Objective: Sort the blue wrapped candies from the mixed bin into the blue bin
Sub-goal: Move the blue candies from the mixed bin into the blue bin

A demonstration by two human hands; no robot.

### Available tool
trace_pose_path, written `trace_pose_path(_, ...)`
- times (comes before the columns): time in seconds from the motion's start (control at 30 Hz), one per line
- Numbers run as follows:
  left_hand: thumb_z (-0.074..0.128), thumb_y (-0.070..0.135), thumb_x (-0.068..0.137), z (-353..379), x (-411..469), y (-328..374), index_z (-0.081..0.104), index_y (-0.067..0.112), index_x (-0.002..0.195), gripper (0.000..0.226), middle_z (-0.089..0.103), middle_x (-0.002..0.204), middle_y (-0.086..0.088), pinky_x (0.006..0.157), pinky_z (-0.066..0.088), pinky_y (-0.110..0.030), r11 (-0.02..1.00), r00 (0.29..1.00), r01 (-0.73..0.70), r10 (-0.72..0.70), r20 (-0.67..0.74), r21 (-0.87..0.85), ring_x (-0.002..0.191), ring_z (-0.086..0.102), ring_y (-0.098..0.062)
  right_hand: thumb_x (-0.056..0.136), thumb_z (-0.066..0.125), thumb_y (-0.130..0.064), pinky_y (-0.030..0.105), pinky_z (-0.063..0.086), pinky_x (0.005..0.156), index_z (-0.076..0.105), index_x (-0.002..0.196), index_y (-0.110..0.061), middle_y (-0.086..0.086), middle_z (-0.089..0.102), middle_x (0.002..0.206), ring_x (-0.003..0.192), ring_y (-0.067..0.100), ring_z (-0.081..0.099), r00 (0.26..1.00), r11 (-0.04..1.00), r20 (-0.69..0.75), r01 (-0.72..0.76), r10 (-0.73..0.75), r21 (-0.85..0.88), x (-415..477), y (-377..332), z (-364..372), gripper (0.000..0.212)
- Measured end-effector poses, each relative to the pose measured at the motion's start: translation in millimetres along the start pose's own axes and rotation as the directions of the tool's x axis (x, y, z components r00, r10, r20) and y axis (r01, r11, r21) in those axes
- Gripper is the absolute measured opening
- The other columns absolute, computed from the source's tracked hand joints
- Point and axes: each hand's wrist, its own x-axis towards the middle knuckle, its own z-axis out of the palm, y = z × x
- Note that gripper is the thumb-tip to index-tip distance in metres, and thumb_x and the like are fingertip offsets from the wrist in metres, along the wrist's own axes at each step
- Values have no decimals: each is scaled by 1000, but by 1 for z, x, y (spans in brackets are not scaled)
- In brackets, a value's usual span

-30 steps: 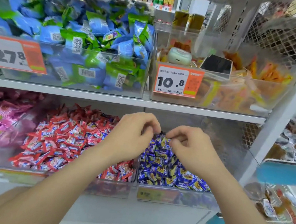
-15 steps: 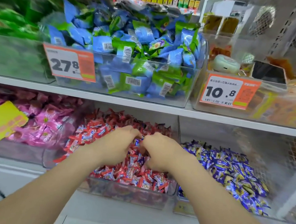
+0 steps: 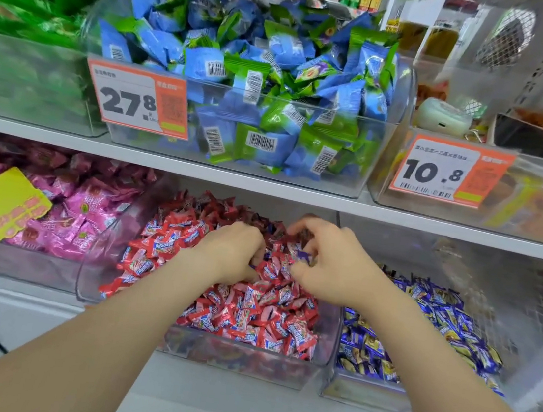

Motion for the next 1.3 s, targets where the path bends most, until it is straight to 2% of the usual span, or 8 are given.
trace_pose_path(0.27, 70, 13, 90, -14, -12, -24, 58, 27, 94, 19, 64, 88, 2, 72, 53, -34, 974, 994, 15, -39, -100, -225, 81, 62, -18, 98, 51, -3, 42, 43, 63, 47, 98, -10, 8, 49, 80, 77, 36, 59, 999, 944, -47, -41, 27, -328, 15, -12, 27, 8)
trace_pose_path(0.4, 49, 2, 91, -15, -17, -20, 57, 26, 105, 29, 63, 98, 3, 69, 43, -23, 969, 998, -56, 54, -15, -242, 84, 57, -11, 91, 64, 2, 50, 51, 93, 43, 143, -10, 19, 56, 129, 123, 45, 57, 997, 897, 9, -67, 78, -437, 28, -27, 45, 58)
trace_pose_path(0.67, 51, 3, 92, -14, 5, -26, 69, 26, 114, 37, 58, 117, -2, 98, 49, -42, 994, 989, -22, 6, -145, -111, 114, 58, -27, 93, 44, 8, 41, 51, 72, 30, 160, -25, 9, 54, 101, 95, 31, 57, 896, 978, 438, 21, 73, -206, 14, -34, 42, 75)
trace_pose_path(0.83, 53, 21, 99, -16, 5, -23, 70, 40, 126, 37, 61, 134, 3, 103, 48, -43, 998, 997, -25, 20, 81, 61, 123, 59, -28, 96, 43, 8, 31, 44, 91, 23, 166, -34, 13, 50, 150, 132, 25, 50, 838, 974, 545, 130, -7, -188, -16, -44, 22, 84)
trace_pose_path(0.93, 54, 50, 101, -18, 5, -19, 74, 32, 107, 27, 70, 112, 2, 89, 52, -40, 987, 999, 22, -27, 30, 157, 107, 65, -27, 92, 39, 8, 19, 39, 56, 36, 161, -40, 9, 67, 96, 76, 3, 59, 907, 996, 422, 35, 4, -84, -20, -43, 18, 84)
trace_pose_path(1.03, 56, 52, 101, -19, 7, -14, 67, 23, 108, 31, 67, 110, -2, 80, 48, -37, 964, 994, 80, -57, -97, 254, 105, 65, -29, 88, 46, 8, 41, 58, 86, 59, 145, -20, 13, 72, 115, 105, 27, 67, 991, 977, 123, -25, 52, -213, -10, -32, 22, 65)
trace_pose_path(1.13, 64, 39, 97, -16, 13, -12, 60, 24, 124, 31, 60, 122, -5, 91, 51, -41, 983, 985, 18, 13, -170, 182, 118, 57, -31, 91, 54, -1, 44, 54, 75, 65, 108, -7, 13, 64, 96, 99, 37, 65, 995, 949, -74, -88, 69, -302, 11, -17, 26, 21)
trace_pose_path(1.3, 68, 43, 97, -3, 22, -11, 60, 33, 137, 42, 45, 132, -3, 100, 46, -41, 991, 1000, -19, 21, -12, 134, 127, 50, -30, 96, 68, -27, 43, 50, 85, 57, 121, -12, 13, 57, 117, 120, 36, 52, 989, 852, 86, -56, 118, -520, 38, -5, 28, 30)
